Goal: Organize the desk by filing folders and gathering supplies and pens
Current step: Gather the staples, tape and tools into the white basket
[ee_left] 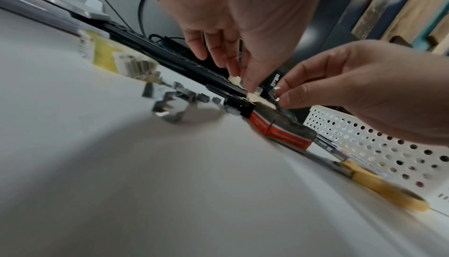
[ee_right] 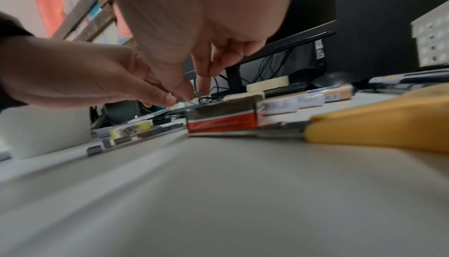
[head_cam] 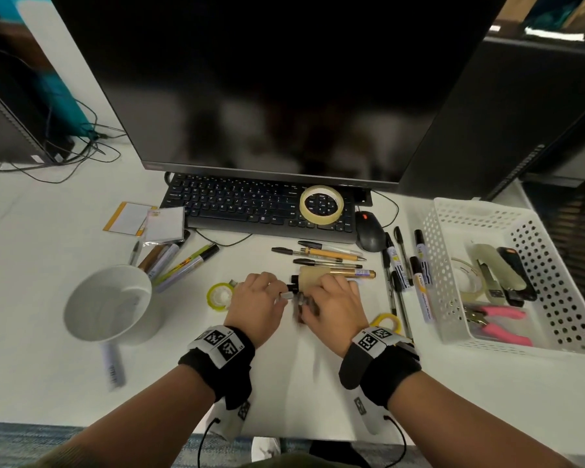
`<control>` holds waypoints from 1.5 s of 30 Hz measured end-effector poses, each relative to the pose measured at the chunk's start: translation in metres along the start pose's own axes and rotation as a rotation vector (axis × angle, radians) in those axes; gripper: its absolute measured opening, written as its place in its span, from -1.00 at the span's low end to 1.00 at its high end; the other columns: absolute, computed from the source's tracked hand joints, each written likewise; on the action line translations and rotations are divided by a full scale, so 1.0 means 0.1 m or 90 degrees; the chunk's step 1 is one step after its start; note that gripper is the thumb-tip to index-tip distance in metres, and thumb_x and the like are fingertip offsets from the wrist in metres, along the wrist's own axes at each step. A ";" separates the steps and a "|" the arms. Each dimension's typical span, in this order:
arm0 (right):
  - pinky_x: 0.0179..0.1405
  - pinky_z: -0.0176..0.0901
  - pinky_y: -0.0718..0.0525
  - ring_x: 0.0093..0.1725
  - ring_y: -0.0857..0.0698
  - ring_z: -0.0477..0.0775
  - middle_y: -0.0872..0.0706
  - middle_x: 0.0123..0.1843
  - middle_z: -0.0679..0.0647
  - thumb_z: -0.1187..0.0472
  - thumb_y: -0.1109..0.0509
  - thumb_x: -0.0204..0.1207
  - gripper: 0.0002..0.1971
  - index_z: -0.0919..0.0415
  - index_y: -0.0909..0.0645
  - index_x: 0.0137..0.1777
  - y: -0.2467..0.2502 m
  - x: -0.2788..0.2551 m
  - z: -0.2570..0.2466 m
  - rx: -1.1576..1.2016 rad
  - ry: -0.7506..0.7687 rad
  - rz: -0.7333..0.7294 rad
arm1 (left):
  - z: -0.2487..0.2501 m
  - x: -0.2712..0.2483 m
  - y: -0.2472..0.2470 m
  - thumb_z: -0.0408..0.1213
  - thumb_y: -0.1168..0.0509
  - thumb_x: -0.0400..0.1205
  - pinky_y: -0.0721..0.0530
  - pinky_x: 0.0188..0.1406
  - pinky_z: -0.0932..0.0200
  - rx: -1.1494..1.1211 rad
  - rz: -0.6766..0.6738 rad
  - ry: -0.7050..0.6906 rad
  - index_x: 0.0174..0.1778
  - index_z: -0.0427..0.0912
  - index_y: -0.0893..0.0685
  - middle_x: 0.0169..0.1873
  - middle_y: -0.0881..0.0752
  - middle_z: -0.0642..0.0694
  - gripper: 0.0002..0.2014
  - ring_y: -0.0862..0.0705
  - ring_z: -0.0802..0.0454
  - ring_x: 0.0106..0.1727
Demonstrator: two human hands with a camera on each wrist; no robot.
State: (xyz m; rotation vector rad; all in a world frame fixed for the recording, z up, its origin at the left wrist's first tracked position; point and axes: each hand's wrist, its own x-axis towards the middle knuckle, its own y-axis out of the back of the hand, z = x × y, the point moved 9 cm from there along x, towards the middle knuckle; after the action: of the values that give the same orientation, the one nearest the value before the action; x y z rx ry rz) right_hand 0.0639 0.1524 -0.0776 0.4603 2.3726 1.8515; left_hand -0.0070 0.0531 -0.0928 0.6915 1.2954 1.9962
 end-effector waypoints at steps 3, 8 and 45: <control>-0.09 -0.10 -0.25 -0.02 -0.47 0.08 -0.60 -0.12 -0.02 0.00 -0.31 0.38 -0.80 0.04 -0.70 -0.14 0.02 -0.02 0.16 -0.009 -0.020 -0.034 | 0.15 0.05 -0.02 -0.11 -0.14 0.45 -0.72 -0.24 -0.06 -0.032 -0.005 -0.021 -0.16 -0.07 -0.73 -0.18 -0.70 -0.03 -0.73 -0.66 -0.13 -0.18; -0.09 -0.10 -0.27 0.00 -0.52 0.12 -0.60 -0.13 -0.01 0.04 -0.33 0.38 -0.82 0.05 -0.70 -0.12 -0.01 -0.05 0.29 -0.031 -0.043 -0.062 | 0.33 0.04 -0.13 -0.23 -0.33 0.43 -0.67 -0.11 -0.10 -0.063 -0.054 -0.021 -0.07 -0.09 -0.76 -0.07 -0.71 -0.07 -0.80 -0.65 -0.16 -0.04; -0.08 -0.05 -0.37 -0.03 -0.51 0.12 -0.59 -0.13 -0.05 0.12 -0.40 0.37 -0.93 0.05 -0.71 -0.26 -0.01 0.20 -0.21 -0.007 0.003 -0.019 | -0.43 0.06 -0.03 -0.04 -0.18 0.62 -0.28 0.40 0.05 0.072 -0.135 0.169 0.38 0.12 -0.54 0.44 -0.35 0.04 -0.62 -0.27 -0.07 0.46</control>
State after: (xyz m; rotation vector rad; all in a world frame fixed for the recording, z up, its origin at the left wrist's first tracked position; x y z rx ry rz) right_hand 0.0390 0.1388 -0.0707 0.4185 2.3572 1.8552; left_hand -0.0408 0.0335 -0.1105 0.3299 1.5765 1.8973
